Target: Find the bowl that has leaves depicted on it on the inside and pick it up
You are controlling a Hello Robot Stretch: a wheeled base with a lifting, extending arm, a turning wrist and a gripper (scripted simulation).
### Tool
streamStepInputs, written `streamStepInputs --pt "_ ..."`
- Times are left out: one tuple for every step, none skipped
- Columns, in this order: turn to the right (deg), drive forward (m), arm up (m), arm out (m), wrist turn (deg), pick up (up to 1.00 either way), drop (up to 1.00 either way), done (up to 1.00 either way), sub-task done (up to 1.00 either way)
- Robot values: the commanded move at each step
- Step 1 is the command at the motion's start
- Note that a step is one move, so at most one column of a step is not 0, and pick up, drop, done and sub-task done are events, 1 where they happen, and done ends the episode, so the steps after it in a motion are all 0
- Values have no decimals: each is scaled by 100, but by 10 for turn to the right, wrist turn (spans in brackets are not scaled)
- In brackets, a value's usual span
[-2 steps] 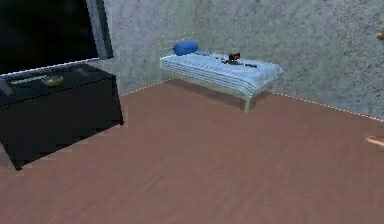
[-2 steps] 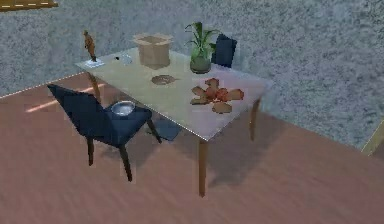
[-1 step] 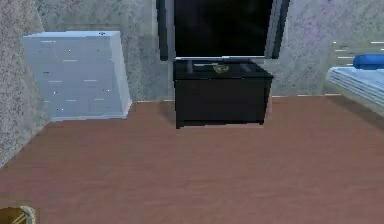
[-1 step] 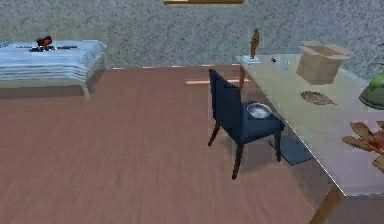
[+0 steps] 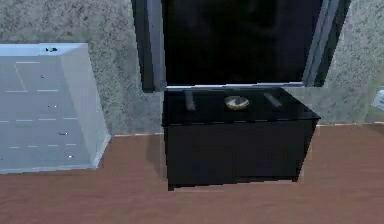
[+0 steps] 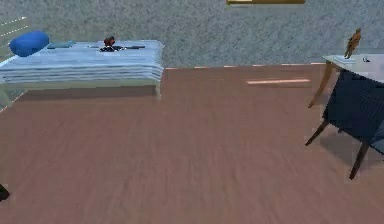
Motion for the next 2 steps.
streamStepInputs --pt "0 70 0 0 0 0 0 0 0" --pt "-450 0 0 0 0 0 0 0 0"
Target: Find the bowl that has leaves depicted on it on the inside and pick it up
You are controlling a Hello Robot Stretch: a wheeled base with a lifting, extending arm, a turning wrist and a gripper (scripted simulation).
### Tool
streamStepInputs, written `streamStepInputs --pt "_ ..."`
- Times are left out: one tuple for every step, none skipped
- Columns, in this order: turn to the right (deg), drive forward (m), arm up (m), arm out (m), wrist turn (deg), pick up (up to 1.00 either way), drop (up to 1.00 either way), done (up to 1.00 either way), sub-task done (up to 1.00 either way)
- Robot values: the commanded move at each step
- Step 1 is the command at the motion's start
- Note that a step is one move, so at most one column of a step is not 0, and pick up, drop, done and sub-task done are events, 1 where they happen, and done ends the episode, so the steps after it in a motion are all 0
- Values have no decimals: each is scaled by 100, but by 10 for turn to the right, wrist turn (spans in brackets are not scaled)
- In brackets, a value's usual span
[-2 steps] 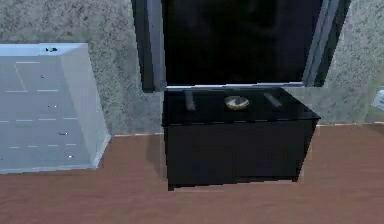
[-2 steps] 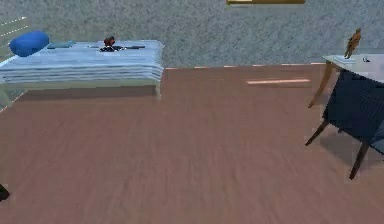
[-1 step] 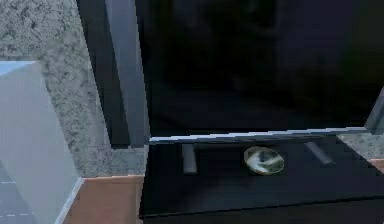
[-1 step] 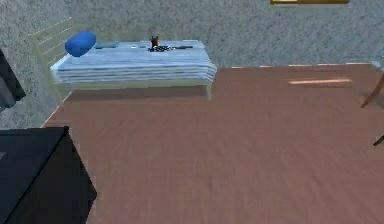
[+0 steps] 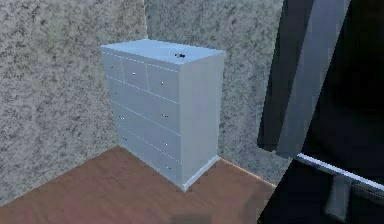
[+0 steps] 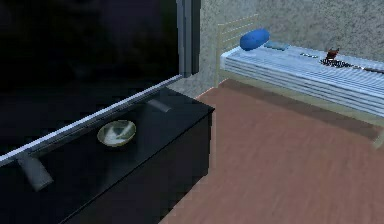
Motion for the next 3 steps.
streamStepInputs --pt "-180 0 0 0 0 0 0 0 0" --pt "0 0 50 0 0 0 0 0 0" --pt "0 0 34 0 0 0 0 0 0"
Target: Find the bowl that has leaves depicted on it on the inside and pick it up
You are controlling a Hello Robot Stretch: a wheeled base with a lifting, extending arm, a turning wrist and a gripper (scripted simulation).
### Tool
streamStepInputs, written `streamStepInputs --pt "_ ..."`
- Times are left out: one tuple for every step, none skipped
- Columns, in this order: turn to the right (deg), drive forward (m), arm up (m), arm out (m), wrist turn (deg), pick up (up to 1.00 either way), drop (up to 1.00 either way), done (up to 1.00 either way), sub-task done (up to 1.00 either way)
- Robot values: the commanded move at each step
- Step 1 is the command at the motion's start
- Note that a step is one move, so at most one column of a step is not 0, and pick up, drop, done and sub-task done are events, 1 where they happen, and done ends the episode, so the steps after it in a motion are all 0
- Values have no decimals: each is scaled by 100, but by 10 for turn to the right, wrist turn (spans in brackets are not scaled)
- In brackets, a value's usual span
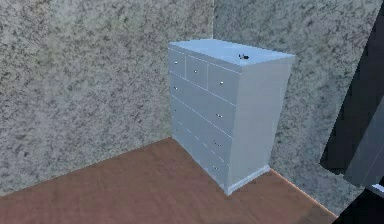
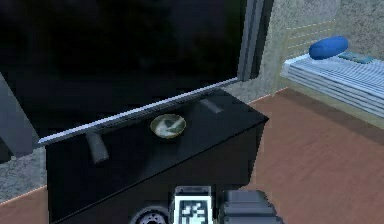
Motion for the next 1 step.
streamStepInputs --pt "0 0 0 50 0 0 0 0 0"
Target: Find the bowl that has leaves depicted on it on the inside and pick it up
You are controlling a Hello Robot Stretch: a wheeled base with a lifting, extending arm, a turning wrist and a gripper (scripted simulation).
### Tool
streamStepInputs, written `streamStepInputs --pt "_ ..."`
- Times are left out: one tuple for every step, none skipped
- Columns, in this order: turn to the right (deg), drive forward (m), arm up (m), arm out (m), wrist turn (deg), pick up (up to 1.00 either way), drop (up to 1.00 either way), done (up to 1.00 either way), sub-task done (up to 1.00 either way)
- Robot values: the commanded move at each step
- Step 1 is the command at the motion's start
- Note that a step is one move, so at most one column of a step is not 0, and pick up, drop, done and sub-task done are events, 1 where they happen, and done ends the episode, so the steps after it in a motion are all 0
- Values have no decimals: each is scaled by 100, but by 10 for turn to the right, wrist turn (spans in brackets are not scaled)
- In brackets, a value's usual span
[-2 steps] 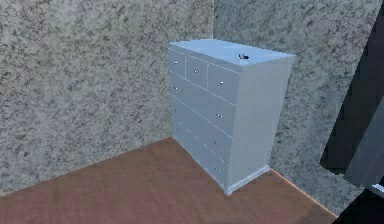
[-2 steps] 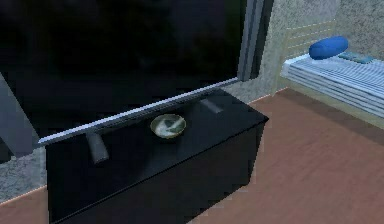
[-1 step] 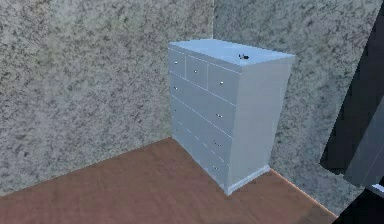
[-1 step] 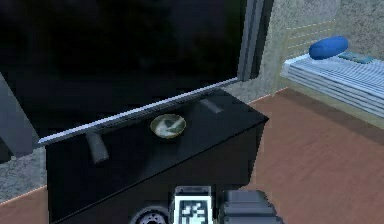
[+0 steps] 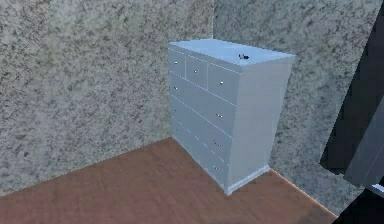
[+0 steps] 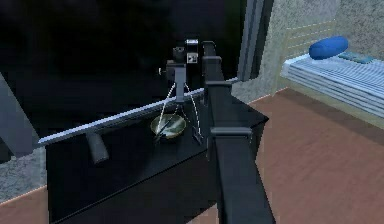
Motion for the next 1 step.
streamStepInputs --pt "0 0 0 0 450 0 0 0 0"
